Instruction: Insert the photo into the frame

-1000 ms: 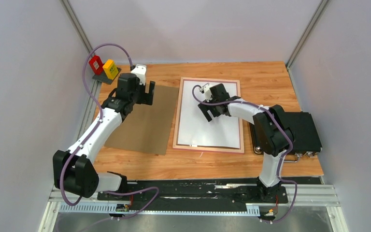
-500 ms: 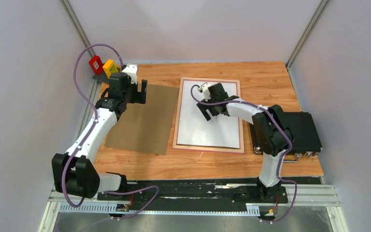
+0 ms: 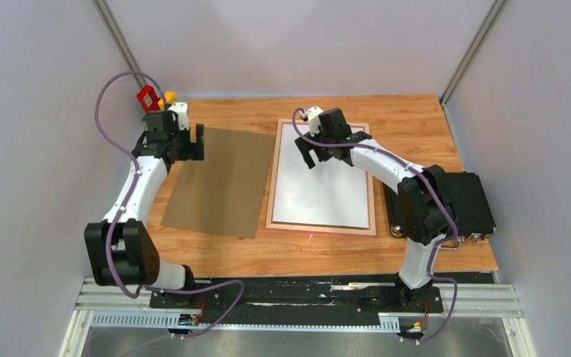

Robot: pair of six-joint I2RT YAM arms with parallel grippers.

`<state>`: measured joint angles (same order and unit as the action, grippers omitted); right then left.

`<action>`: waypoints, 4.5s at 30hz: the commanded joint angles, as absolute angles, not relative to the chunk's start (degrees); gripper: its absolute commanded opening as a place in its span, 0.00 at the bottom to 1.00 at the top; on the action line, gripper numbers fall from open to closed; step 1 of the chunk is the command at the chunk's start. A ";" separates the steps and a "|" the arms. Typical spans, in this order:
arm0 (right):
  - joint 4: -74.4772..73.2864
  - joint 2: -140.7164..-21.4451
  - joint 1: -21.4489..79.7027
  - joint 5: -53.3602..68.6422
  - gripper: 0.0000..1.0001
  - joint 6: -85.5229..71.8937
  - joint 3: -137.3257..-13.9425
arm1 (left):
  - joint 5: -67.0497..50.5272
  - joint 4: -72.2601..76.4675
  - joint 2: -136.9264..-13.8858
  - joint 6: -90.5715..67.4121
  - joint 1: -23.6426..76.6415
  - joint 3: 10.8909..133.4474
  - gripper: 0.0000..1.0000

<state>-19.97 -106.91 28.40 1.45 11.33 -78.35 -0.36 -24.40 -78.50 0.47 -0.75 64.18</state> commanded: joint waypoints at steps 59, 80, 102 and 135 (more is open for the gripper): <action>-29.49 -129.73 38.23 18.29 0.93 -20.07 -101.09 | -19.07 -33.89 -98.44 10.32 -22.32 72.75 1.00; -30.50 -134.53 38.65 20.23 0.97 -26.81 -105.78 | -27.56 -39.60 -115.60 12.56 -22.03 83.84 1.00; -29.40 -139.01 38.58 30.46 0.97 -29.10 -109.47 | -42.08 -40.23 -114.04 12.52 -21.54 76.14 0.94; -27.87 -140.36 38.58 35.98 0.97 -27.95 -111.61 | -60.47 -47.50 -93.92 8.55 -20.56 73.18 0.86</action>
<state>-29.12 -136.86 36.60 33.30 -28.05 -110.63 -44.36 -39.03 -99.59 12.08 -23.92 73.17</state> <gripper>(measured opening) 0.970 0.861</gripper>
